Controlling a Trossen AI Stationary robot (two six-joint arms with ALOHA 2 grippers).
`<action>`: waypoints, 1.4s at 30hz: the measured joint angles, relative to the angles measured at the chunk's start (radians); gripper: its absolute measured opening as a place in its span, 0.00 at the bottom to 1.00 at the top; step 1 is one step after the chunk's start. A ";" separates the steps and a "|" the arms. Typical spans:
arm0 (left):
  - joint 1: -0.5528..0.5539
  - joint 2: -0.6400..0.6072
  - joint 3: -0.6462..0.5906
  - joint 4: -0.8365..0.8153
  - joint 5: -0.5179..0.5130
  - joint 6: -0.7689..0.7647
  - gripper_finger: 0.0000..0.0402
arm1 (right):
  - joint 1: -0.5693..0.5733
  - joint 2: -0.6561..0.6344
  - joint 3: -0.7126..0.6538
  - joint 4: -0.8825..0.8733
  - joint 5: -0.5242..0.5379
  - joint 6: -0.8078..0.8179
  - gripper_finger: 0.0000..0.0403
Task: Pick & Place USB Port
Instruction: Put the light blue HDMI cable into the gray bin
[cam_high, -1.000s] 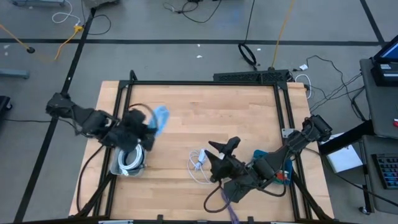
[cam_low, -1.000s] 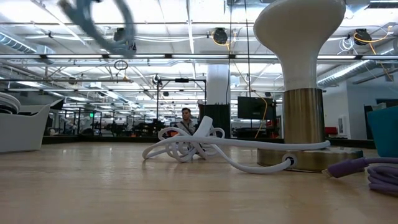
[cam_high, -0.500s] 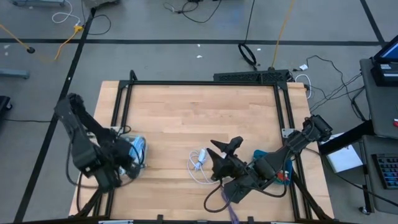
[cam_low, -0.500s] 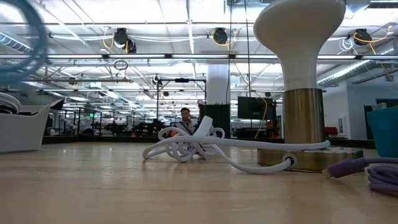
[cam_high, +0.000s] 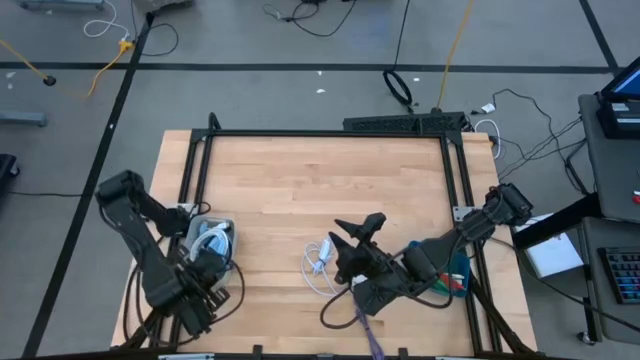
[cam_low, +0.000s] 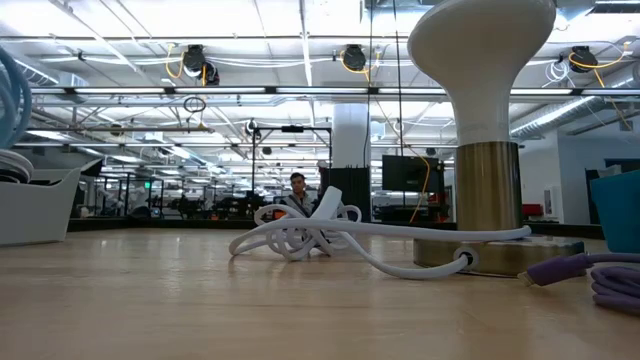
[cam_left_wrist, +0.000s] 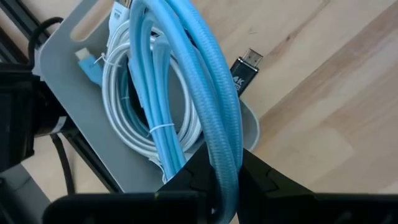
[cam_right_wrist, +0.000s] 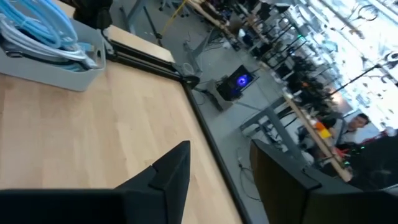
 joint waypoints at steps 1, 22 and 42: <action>0.000 0.007 0.000 0.000 0.000 0.011 0.08 | -0.003 0.000 0.000 -0.001 -0.012 0.004 0.39; -0.002 -0.137 -0.203 -0.001 -0.007 -0.016 0.08 | -0.024 -0.001 -0.068 0.154 -0.021 -0.101 0.38; 0.092 -0.182 -0.203 -0.002 -0.083 0.066 0.08 | -0.028 -0.001 -0.068 0.159 -0.022 -0.101 0.38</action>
